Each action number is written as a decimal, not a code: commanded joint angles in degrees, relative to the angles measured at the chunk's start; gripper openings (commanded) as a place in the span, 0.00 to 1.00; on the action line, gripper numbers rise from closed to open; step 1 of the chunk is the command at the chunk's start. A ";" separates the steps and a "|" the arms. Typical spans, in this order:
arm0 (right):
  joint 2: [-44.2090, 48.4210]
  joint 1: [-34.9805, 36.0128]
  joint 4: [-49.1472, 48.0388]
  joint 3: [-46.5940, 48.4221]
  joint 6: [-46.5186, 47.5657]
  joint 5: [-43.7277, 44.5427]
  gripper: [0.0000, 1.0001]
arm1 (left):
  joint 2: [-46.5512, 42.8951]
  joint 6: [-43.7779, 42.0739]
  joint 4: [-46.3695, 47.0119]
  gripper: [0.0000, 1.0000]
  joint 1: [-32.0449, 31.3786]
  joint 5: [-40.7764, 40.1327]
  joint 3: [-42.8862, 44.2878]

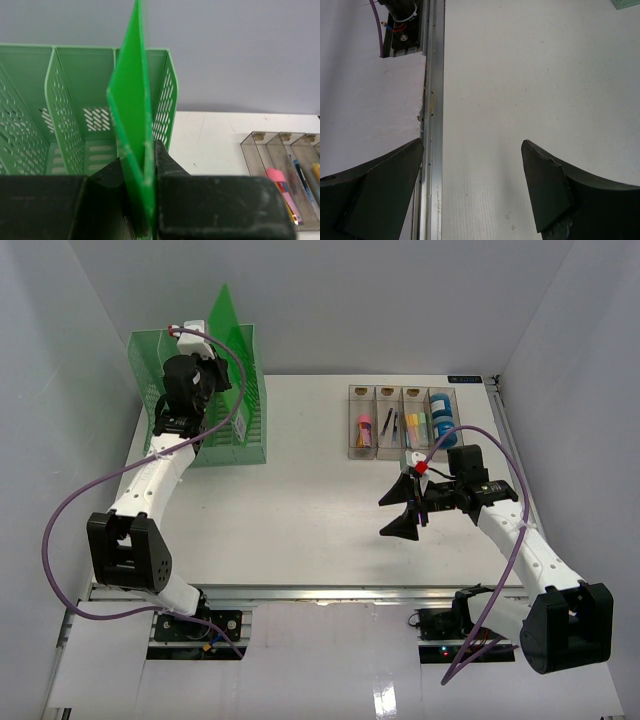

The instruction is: Organize the desk

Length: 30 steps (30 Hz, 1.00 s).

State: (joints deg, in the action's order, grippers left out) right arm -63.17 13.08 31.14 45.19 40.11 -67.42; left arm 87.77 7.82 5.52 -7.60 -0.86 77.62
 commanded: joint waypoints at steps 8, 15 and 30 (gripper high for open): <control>-0.55 -0.68 -0.64 -0.19 0.93 -0.43 0.86 | 0.63 -2.09 10.46 0.00 0.39 0.60 -0.01; -0.72 -0.95 -0.64 -0.28 1.02 -0.60 0.86 | 2.13 -4.20 13.08 0.00 0.39 0.76 -1.14; -1.31 -1.41 -0.55 -0.51 1.20 -0.69 0.86 | 1.54 -1.86 21.41 0.00 0.39 3.51 -14.05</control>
State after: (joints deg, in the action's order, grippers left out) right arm -64.20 12.10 31.14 45.17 40.72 -67.29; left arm 91.51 5.03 24.82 -7.58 0.97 68.19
